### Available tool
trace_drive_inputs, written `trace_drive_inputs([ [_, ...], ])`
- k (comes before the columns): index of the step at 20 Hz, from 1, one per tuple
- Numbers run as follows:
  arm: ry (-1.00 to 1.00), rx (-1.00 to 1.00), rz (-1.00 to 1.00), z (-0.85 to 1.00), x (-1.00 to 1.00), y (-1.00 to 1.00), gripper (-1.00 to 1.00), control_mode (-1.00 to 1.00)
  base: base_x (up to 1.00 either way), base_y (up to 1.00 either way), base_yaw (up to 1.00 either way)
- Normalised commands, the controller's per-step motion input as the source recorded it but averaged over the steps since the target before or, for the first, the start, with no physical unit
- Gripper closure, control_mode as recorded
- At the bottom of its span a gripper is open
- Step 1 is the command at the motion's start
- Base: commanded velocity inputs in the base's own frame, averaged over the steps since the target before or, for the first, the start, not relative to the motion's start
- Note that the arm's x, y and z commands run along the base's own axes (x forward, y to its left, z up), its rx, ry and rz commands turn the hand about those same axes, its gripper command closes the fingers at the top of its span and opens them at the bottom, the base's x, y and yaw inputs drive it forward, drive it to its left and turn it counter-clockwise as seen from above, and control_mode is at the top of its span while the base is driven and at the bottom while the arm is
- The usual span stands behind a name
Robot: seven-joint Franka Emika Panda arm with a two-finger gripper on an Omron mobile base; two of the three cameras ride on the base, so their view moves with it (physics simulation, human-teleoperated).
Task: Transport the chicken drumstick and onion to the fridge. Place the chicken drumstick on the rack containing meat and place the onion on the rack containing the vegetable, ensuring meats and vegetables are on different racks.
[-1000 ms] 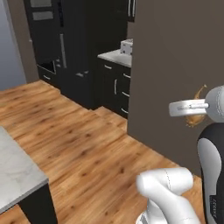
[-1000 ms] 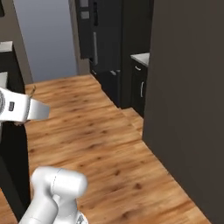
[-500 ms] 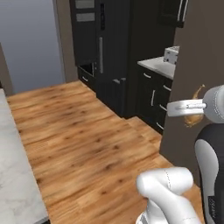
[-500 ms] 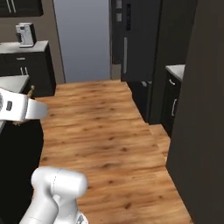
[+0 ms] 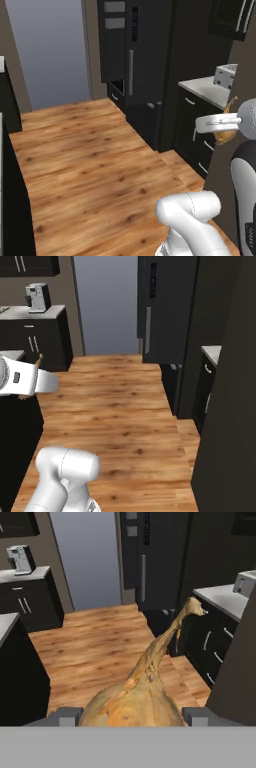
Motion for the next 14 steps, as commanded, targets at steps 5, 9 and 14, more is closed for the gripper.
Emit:
trace_drive_inputs([
  [5,0.0,0.0,0.0,0.0,0.0,0.0,1.0,1.0,1.0,-0.01,0.03],
  [9,0.0,0.0,0.0,0.0,0.0,0.0,1.0,1.0,1.0,0.07,0.01],
  [14,0.0,0.0,0.0,0.0,0.0,0.0,1.0,1.0,1.0,0.0,0.01],
])
